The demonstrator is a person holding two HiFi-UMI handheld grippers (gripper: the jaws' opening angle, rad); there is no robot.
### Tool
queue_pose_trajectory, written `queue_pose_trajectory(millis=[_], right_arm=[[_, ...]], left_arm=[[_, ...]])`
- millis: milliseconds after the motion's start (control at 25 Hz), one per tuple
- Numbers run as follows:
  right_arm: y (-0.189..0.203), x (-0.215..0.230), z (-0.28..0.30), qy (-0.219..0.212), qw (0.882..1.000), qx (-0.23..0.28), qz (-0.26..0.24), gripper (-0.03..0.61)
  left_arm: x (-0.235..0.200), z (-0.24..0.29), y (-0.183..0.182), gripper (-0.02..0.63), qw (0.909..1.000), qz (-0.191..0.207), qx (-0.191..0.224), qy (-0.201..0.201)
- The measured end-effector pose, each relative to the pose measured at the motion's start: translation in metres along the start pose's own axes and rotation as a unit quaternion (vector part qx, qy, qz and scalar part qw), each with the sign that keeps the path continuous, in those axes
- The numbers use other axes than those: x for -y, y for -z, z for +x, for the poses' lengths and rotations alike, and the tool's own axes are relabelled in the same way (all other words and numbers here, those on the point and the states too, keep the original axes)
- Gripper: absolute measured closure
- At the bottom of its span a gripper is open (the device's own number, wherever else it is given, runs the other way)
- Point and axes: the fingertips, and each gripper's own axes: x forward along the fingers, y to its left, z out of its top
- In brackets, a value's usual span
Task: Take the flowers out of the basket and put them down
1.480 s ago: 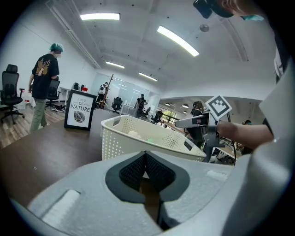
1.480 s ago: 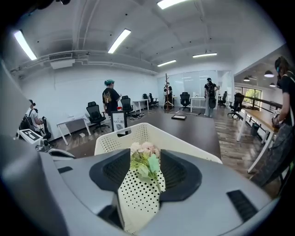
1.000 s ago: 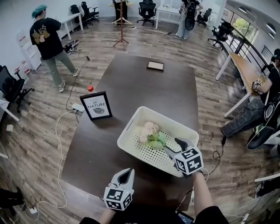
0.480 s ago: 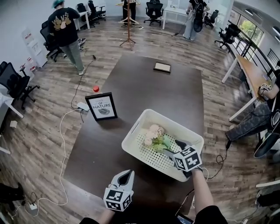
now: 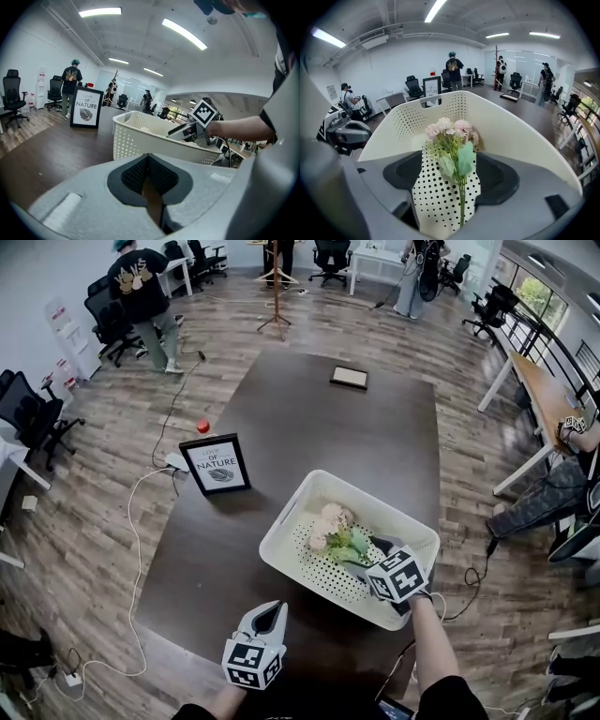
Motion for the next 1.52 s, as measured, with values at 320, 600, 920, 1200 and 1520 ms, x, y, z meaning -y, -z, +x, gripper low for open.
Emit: queue_pose_trajectory(millis=[320, 600, 920, 1200, 1520], right_arm=[[0.005, 0.000, 0.026, -0.019, 0.999, -0.032, -0.025, 0.209], [0.023, 0.005, 0.046, -0.009, 0.997, -0.068, -0.045, 0.209], [0.033, 0.019, 0.061, 0.008, 0.994, -0.100, -0.053, 0.243], [0.040, 0.021, 0.069, 0.013, 0.991, -0.121, -0.061, 0.264], [0.047, 0.021, 0.076, 0.017, 0.988, -0.138, -0.068, 0.314]], left_arm=[[-0.008, 0.007, 0.000, 0.604, 1.0000, -0.006, -0.005, 0.000], [-0.013, 0.012, 0.003, 0.604, 0.9999, -0.014, -0.007, 0.001], [-0.021, 0.017, 0.009, 0.604, 0.9997, -0.017, -0.017, -0.002], [-0.022, 0.020, 0.015, 0.604, 0.9995, -0.019, -0.027, -0.005], [-0.024, 0.025, 0.018, 0.604, 0.9992, -0.017, -0.036, -0.001]])
